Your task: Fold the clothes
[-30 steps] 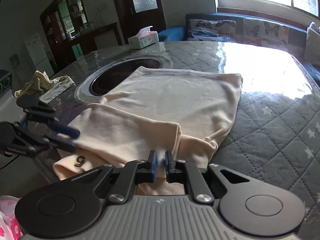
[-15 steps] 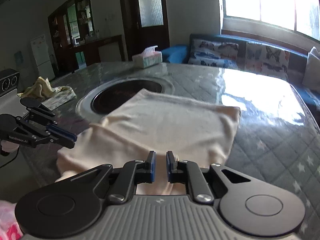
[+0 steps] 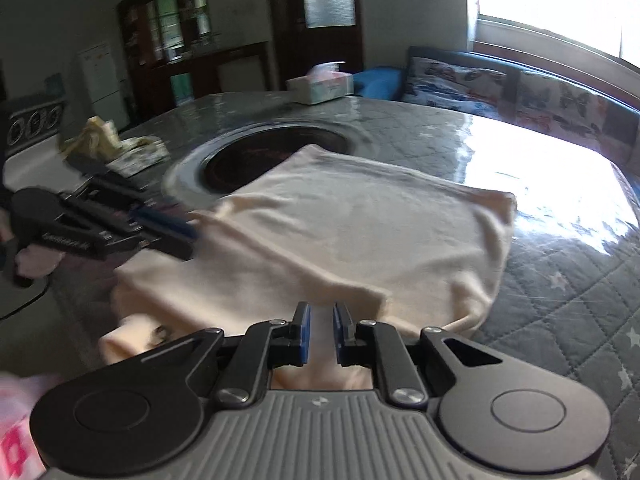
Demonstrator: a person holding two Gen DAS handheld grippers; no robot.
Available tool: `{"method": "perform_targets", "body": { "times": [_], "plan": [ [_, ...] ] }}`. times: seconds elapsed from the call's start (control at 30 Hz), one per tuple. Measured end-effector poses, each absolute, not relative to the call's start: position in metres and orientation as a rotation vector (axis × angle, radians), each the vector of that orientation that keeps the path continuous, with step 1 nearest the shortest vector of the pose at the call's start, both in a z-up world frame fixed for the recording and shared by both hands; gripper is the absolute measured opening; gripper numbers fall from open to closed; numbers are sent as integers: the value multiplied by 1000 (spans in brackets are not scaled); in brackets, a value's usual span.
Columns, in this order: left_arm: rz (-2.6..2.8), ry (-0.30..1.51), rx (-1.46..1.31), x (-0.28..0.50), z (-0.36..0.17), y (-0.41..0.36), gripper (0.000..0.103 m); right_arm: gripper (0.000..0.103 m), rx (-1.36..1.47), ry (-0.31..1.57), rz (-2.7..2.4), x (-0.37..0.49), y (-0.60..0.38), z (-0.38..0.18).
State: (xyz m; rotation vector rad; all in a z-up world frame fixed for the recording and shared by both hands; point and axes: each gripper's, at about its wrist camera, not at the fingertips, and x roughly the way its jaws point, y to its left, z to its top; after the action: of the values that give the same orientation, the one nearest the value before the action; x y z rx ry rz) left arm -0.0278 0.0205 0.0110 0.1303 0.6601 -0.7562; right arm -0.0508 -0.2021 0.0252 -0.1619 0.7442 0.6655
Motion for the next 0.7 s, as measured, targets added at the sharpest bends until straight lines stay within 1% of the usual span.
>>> {"method": "perform_targets", "body": {
  "times": [0.2,0.3,0.57,0.7],
  "plan": [
    [-821,627,167,-39,7,-13,16,12,-237,768,721,-70,-187,14],
    [-831,635,190,-43,0,-24,16,12,-248,747,735,-74,-184,18],
    [-828,665,209,-47,-15,-29,16,13,-242,742,754,-76,-174,13],
    [-828,661,208,-48,-16,-28,18,13,-220,740,743,-74,-177,14]
  ]
}}
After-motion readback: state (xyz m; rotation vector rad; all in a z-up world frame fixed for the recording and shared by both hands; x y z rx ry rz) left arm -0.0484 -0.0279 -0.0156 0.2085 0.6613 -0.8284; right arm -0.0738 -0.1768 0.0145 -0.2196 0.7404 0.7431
